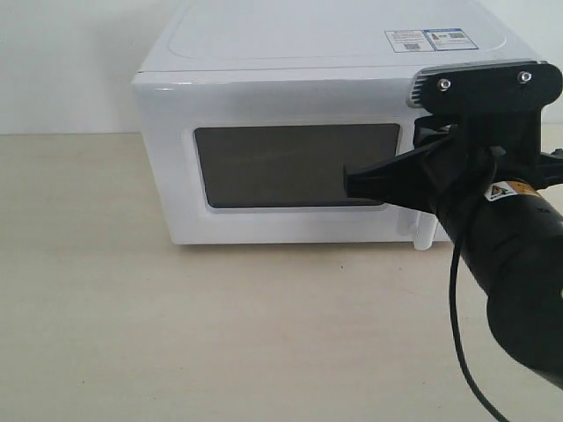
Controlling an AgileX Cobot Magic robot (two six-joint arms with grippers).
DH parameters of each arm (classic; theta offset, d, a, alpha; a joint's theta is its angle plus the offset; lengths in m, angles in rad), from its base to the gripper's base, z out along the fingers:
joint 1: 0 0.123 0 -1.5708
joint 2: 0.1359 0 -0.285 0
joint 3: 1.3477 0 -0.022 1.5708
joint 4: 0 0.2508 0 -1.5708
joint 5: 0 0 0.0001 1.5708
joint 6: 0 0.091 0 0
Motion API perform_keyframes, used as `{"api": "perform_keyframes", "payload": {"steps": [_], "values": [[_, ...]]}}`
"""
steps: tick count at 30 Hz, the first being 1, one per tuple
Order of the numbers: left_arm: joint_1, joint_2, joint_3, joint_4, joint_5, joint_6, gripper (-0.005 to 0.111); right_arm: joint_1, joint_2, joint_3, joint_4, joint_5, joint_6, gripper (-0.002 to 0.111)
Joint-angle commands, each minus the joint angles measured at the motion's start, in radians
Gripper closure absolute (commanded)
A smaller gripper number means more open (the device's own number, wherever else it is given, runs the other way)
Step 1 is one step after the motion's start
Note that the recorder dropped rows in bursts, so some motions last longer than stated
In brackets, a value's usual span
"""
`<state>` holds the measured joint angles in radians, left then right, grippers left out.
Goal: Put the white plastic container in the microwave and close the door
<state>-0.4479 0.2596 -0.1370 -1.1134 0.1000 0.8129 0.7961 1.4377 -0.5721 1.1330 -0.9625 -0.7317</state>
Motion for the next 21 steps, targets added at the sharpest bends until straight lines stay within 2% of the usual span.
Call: {"api": "perform_keyframes", "payload": {"steps": [1,5,7,13,18,21], "values": [[-0.005,-0.008,0.003,0.005,-0.002,-0.009,0.103,0.001,-0.01,0.005,-0.002,-0.003,-0.007,0.108],[-0.007,-0.014,0.003,0.005,0.0,-0.009,0.103,0.001,-0.01,0.005,-0.002,-0.003,-0.007,0.108],[0.014,-0.03,0.003,0.005,0.002,-0.007,0.103,0.001,-0.01,0.005,-0.002,-0.001,-0.007,0.108],[0.127,-0.14,0.003,0.013,0.006,0.097,0.103,0.001,-0.01,0.005,-0.002,0.001,-0.007,0.108],[0.217,-0.26,0.003,0.113,0.076,0.136,0.103,0.001,-0.01,0.005,-0.002,0.001,-0.007,0.108],[0.256,-0.26,0.001,0.157,0.118,0.136,0.103,0.001,-0.01,0.005,0.0,0.002,-0.007,0.108]]}}
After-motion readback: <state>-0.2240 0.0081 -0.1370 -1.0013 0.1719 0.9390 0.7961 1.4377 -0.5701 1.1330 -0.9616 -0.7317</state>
